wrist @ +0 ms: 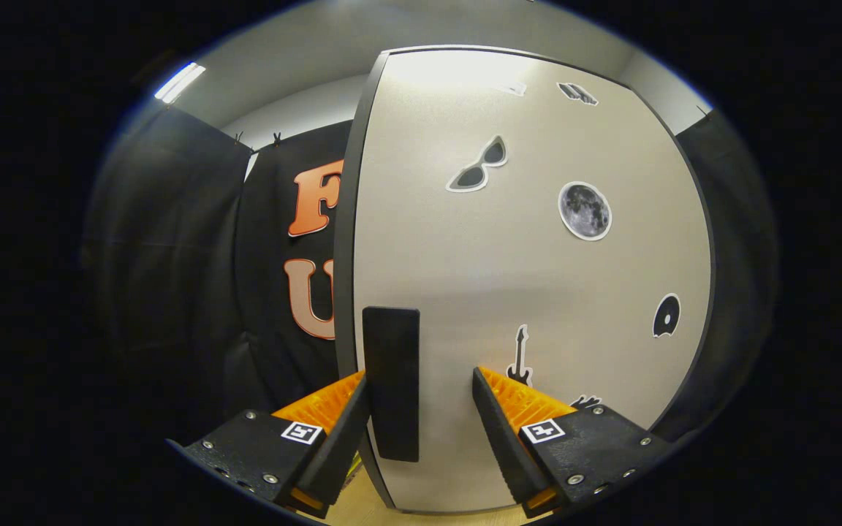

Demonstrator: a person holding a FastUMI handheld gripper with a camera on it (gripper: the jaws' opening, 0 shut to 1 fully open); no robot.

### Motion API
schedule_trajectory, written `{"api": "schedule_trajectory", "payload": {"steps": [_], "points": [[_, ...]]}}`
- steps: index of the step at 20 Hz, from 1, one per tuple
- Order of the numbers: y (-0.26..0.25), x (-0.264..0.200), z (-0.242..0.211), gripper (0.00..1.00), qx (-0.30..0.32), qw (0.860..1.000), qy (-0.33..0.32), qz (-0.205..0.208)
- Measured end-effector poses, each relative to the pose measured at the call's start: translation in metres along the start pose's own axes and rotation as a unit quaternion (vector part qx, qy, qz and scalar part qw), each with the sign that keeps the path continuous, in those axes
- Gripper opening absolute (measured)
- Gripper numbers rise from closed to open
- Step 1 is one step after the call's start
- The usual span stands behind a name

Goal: Open the shoe cabinet door, grab the shoes and put them into the shoe cabinet, then close the shoe cabinet door.

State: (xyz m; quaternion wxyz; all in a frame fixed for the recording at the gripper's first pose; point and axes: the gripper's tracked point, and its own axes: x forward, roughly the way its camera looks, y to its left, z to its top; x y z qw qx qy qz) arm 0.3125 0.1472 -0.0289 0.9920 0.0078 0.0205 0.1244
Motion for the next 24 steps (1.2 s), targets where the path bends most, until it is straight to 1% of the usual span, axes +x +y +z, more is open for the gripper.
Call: {"api": "schedule_trajectory", "payload": {"steps": [2, 7, 10, 16, 19, 22, 24], "points": [[-0.001, -0.008, 0.012, 0.84, 0.001, 1.0, -0.017, -0.001], [-0.011, -0.056, 0.032, 0.84, -0.001, 1.0, -0.025, -0.013], [-0.027, -0.091, 0.034, 0.84, -0.014, 0.999, -0.019, -0.033], [-0.056, -0.163, 0.037, 0.84, -0.01, 0.997, -0.018, -0.077], [-0.065, -0.194, 0.033, 0.84, -0.022, 0.995, -0.014, -0.095], [-0.07, -0.223, 0.032, 0.85, -0.031, 0.994, -0.009, -0.107], [-0.067, -0.236, 0.032, 0.85, -0.024, 0.994, -0.008, -0.105]]}}
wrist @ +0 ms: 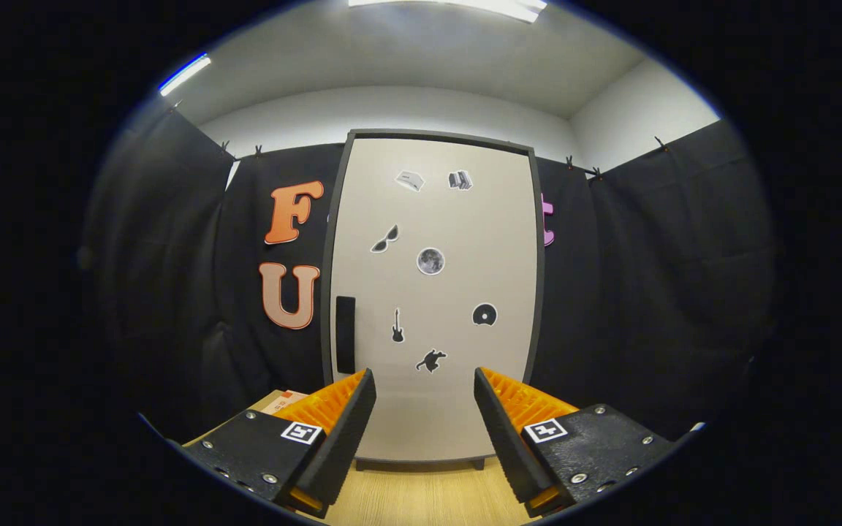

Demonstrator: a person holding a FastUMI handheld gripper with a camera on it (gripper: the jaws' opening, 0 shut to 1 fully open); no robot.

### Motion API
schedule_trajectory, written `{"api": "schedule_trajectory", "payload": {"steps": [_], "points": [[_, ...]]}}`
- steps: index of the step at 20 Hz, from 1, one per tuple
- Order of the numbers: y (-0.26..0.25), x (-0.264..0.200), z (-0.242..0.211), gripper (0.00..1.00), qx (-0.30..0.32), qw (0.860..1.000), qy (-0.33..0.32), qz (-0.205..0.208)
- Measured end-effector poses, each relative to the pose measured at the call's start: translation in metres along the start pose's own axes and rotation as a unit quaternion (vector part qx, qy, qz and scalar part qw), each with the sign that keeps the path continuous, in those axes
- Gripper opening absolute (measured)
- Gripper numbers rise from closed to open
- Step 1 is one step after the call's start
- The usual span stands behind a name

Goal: Open the shoe cabinet door, grab the shoes and put them into the shoe cabinet, then close the shoe cabinet door.

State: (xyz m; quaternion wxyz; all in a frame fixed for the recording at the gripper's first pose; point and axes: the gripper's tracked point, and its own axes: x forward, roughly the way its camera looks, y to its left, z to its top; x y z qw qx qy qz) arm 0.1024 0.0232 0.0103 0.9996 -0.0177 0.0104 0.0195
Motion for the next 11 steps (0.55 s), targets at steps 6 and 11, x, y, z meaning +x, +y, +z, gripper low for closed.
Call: {"api": "schedule_trajectory", "payload": {"steps": [6, 11], "points": [[-0.004, -0.03, 0.004, 0.88, 0.018, 1.0, -0.003, -0.001], [-0.008, -0.044, 0.006, 0.88, 0.022, 1.0, -0.006, -0.004]]}}
